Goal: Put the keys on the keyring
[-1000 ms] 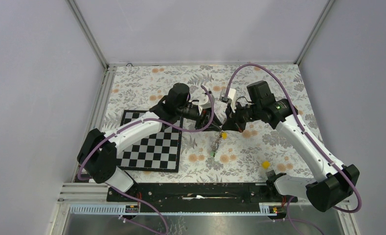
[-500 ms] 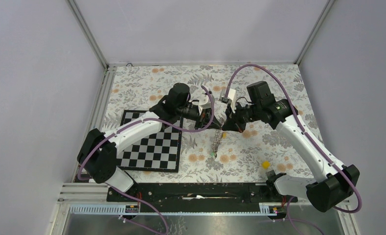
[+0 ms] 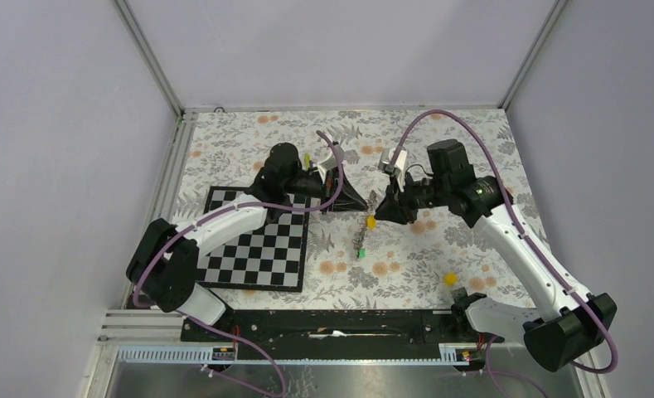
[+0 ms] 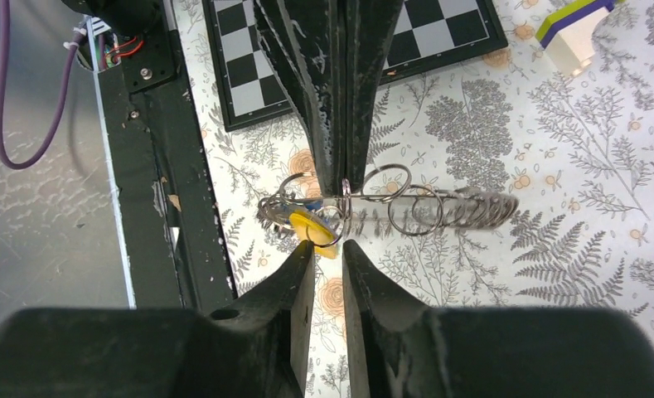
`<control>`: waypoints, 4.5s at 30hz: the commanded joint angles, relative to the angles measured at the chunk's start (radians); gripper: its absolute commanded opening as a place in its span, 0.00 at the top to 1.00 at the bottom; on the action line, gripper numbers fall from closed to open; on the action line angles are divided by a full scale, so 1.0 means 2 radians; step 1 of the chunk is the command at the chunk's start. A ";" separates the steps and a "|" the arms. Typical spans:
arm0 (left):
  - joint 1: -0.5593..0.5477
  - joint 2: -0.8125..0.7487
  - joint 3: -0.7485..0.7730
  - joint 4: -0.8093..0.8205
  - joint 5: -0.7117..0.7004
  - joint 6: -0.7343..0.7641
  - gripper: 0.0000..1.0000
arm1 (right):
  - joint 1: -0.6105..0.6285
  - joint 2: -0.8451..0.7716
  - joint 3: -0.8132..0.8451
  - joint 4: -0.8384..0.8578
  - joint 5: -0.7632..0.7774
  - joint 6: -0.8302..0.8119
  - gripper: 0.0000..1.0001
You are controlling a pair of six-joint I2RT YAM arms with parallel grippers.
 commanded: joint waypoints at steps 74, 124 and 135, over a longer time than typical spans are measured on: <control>-0.001 0.002 -0.053 0.252 0.034 -0.149 1.00 | -0.009 -0.005 -0.017 0.087 -0.084 0.020 0.65; -0.031 0.013 0.084 -0.197 -0.008 0.224 0.81 | 0.023 0.047 0.042 -0.038 0.008 -0.014 1.00; -0.027 0.008 0.064 -0.109 0.008 0.132 1.00 | 0.022 0.023 0.022 -0.009 0.014 -0.005 0.86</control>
